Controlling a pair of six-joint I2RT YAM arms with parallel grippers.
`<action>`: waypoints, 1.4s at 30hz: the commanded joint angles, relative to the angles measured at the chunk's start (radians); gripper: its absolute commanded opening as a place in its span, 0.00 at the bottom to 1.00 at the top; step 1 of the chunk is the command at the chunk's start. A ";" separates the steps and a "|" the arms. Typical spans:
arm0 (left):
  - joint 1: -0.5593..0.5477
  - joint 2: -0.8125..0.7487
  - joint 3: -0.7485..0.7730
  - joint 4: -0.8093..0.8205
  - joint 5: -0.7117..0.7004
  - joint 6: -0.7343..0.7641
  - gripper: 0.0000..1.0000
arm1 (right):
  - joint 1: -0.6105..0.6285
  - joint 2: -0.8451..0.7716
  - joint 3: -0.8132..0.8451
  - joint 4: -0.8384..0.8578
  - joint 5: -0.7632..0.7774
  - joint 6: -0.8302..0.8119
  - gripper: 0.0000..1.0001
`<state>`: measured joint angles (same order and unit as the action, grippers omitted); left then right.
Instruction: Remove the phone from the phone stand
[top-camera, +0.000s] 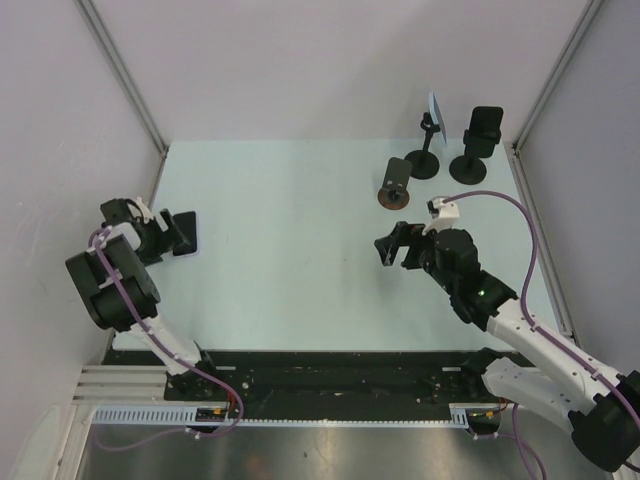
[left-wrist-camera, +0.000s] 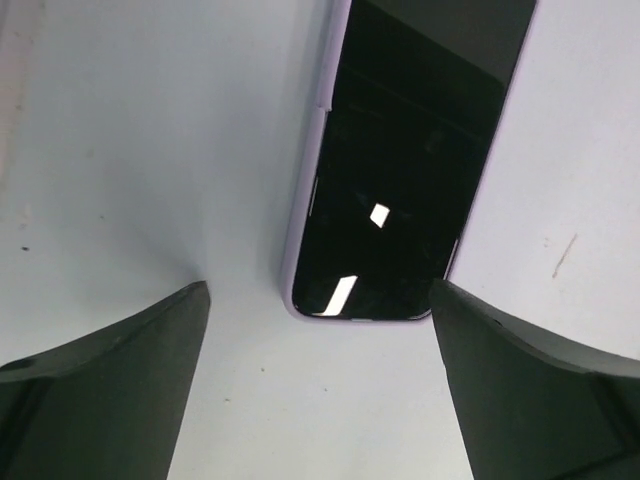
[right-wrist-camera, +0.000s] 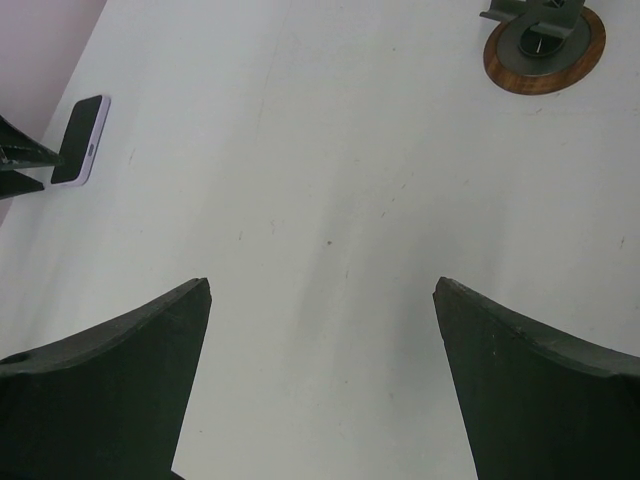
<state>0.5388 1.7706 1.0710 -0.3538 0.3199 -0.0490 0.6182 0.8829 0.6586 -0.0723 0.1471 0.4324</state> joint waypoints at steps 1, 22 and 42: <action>-0.002 -0.046 0.009 -0.017 -0.090 0.017 1.00 | 0.005 0.002 -0.004 0.043 -0.012 -0.009 1.00; -0.306 -0.011 0.010 -0.030 -0.587 0.107 1.00 | 0.008 -0.001 -0.014 0.048 -0.006 -0.014 1.00; -0.273 -0.002 0.015 -0.040 -0.614 0.110 1.00 | 0.012 -0.009 -0.017 0.048 0.002 -0.018 1.00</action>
<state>0.2478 1.7653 1.0718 -0.3737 -0.2596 0.0353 0.6254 0.8909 0.6415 -0.0685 0.1383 0.4271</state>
